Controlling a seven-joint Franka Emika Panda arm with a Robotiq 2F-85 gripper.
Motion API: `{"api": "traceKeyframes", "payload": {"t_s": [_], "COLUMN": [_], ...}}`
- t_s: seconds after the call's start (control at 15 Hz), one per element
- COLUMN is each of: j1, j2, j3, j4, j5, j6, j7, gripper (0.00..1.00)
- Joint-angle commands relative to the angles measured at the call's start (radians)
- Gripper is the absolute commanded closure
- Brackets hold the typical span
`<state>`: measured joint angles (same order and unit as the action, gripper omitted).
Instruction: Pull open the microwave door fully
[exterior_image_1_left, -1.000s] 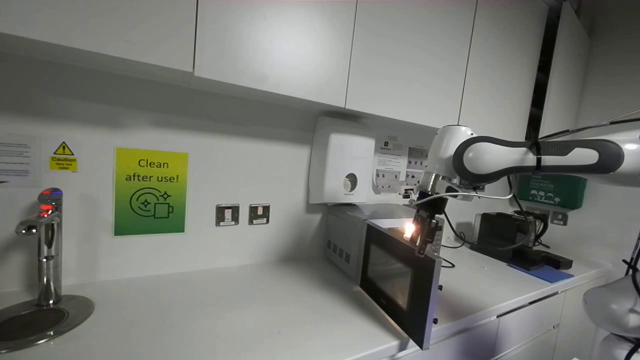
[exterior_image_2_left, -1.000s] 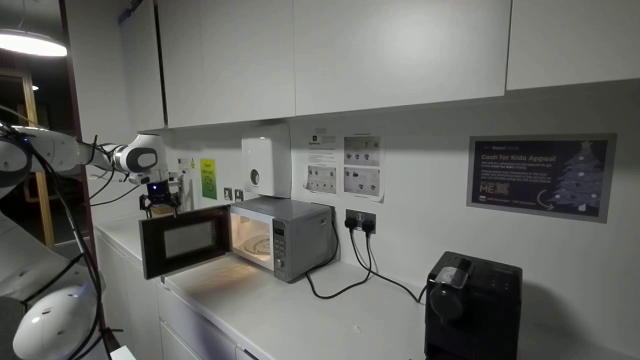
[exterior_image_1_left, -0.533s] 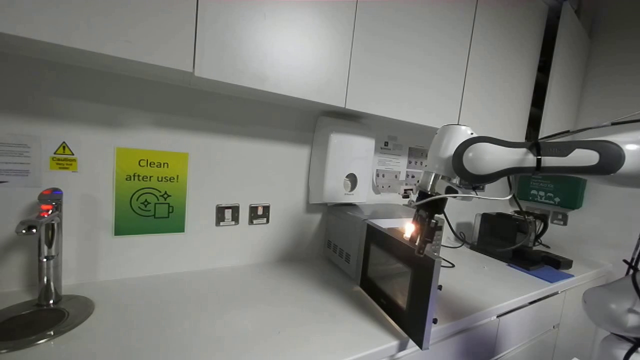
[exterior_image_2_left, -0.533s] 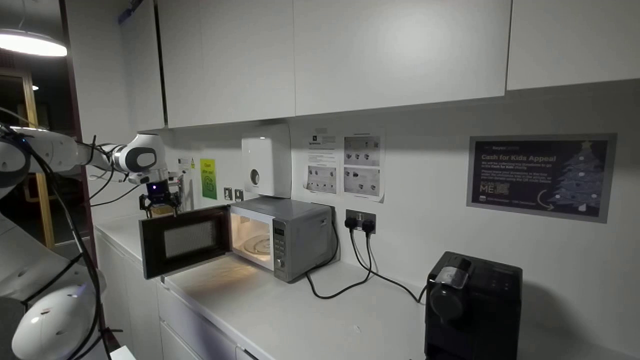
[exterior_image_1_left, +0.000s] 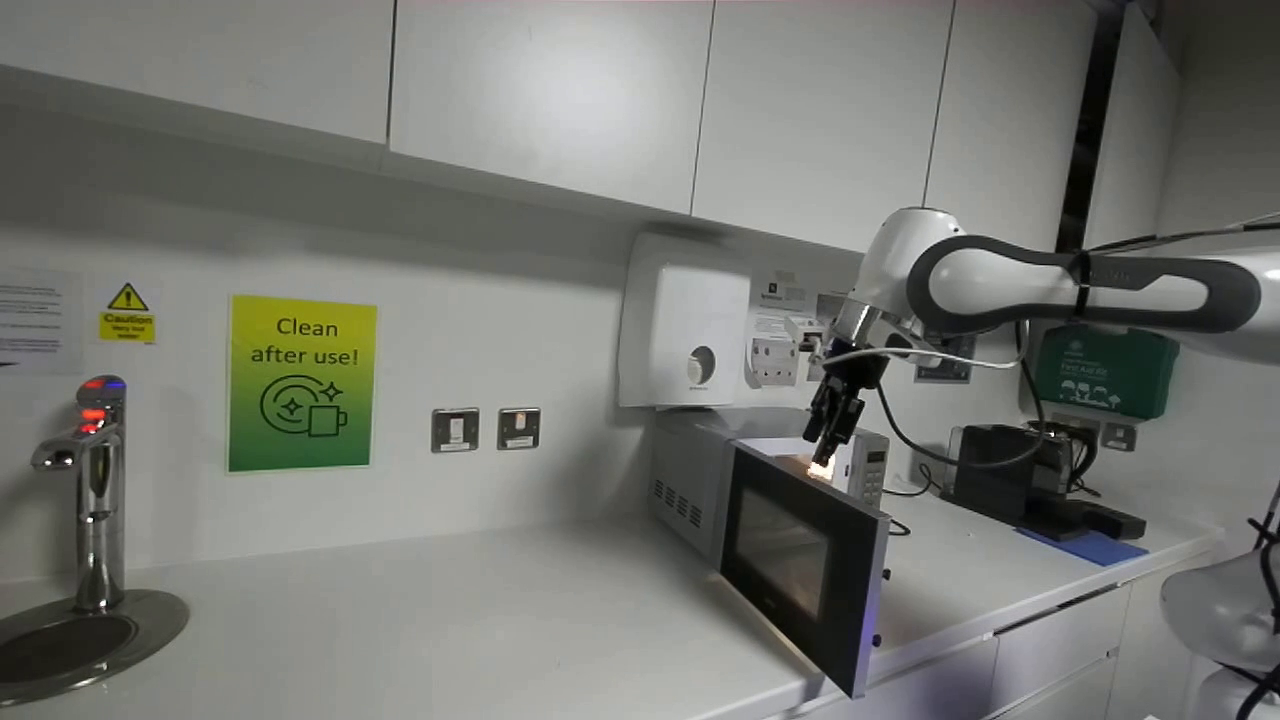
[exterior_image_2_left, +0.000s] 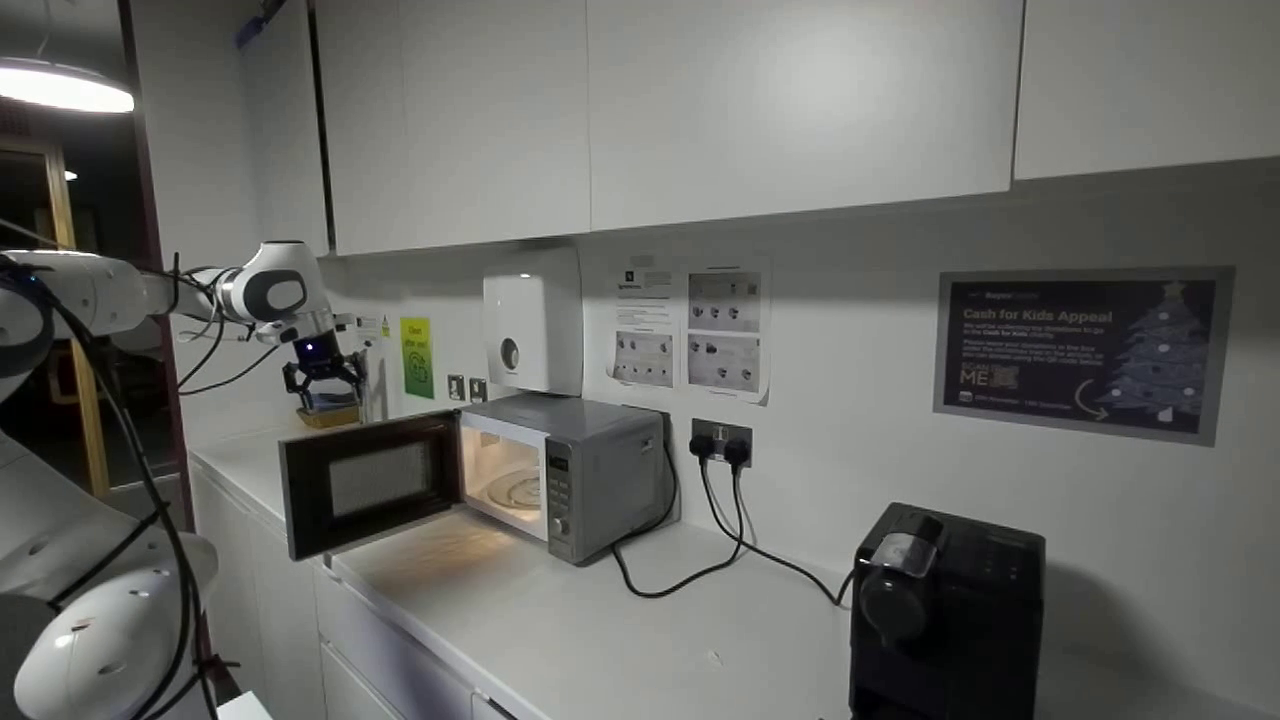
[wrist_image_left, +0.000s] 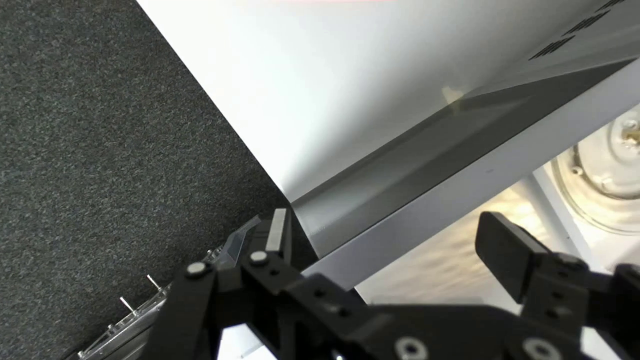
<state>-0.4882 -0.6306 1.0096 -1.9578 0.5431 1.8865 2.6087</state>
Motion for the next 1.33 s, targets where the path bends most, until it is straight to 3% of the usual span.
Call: {"api": "traceKeyframes", "payload": {"t_s": [0.0,0.6,1.27], "j1": [-0.05,-0.121,-0.169], "j2": [-0.026,-0.145,-0.24], "j3": [0.014,-0.017,-0.105], "j4": [0.054,0.07,0.04], "j5": [-0.006,0.019,0.039], "j6": [0.002,-0.02,-0.026], "j7": [0.0,0.0,0.0], "gripper": [0.0,0.0,0.0]}}
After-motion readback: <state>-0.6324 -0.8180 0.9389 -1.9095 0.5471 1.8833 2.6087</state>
